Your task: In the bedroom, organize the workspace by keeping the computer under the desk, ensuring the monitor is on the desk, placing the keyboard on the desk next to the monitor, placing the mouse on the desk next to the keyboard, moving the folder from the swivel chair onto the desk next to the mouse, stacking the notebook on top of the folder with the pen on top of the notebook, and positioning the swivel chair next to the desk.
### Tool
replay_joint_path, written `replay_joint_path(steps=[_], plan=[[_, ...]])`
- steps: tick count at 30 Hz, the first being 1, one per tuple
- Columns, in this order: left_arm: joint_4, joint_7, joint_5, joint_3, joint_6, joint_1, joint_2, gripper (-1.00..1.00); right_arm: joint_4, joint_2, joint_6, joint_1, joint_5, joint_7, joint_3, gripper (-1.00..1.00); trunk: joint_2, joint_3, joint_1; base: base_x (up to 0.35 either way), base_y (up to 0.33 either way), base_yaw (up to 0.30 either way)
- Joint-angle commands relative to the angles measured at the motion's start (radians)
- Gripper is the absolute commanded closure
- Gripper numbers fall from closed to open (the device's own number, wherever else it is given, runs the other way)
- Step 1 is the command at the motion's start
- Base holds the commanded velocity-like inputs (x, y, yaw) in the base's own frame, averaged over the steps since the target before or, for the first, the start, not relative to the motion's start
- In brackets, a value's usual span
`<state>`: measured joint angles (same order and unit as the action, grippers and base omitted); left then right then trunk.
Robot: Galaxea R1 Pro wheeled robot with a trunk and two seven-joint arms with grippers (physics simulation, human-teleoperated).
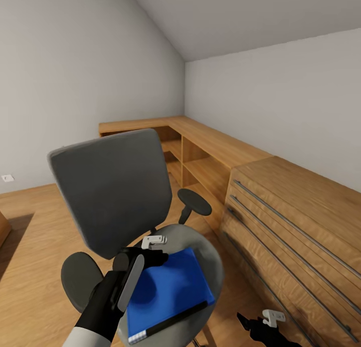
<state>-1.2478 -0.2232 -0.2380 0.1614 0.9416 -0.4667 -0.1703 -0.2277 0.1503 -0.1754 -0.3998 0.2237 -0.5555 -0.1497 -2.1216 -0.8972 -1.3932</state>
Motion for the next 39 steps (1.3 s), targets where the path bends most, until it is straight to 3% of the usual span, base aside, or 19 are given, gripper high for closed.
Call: replay_joint_path(steps=[1,10,18,27,32,39], plan=[[-0.001,-0.010,-0.011,0.000,0.003,-0.001,0.000,-1.00,0.002,0.000,-0.001,-0.001,0.004,-0.005,-0.004,-1.00,0.000,-0.001,0.000,0.004,0.000,0.000],[0.001,-0.011,-0.010,-0.001,0.004,0.000,0.000,-1.00,0.002,0.000,-0.001,-0.001,0.004,0.001,-0.004,-1.00,0.000,-0.001,0.000,0.001,0.000,0.000],[0.001,-0.011,-0.011,-0.004,0.006,0.000,0.000,-1.00,0.002,-0.001,-0.002,-0.001,0.003,0.011,-0.004,-1.00,-0.056,-0.026,-0.031,0.000,0.000,0.000],[0.002,-0.011,-0.009,-0.005,0.006,0.000,0.000,-1.00,0.002,-0.001,-0.002,-0.001,0.004,0.022,-0.004,-1.00,-0.056,-0.026,-0.031,0.000,0.000,0.000],[0.001,-0.011,-0.011,-0.006,0.006,0.000,0.000,-1.00,0.002,-0.002,-0.003,-0.001,0.004,0.023,-0.004,-1.00,-0.091,-0.042,-0.050,0.000,0.000,0.000],[0.001,-0.010,-0.012,-0.004,0.006,0.000,0.000,-1.00,0.002,-0.002,-0.003,-0.001,0.003,0.023,-0.004,-1.00,-0.091,-0.042,-0.050,0.000,0.000,0.000]])
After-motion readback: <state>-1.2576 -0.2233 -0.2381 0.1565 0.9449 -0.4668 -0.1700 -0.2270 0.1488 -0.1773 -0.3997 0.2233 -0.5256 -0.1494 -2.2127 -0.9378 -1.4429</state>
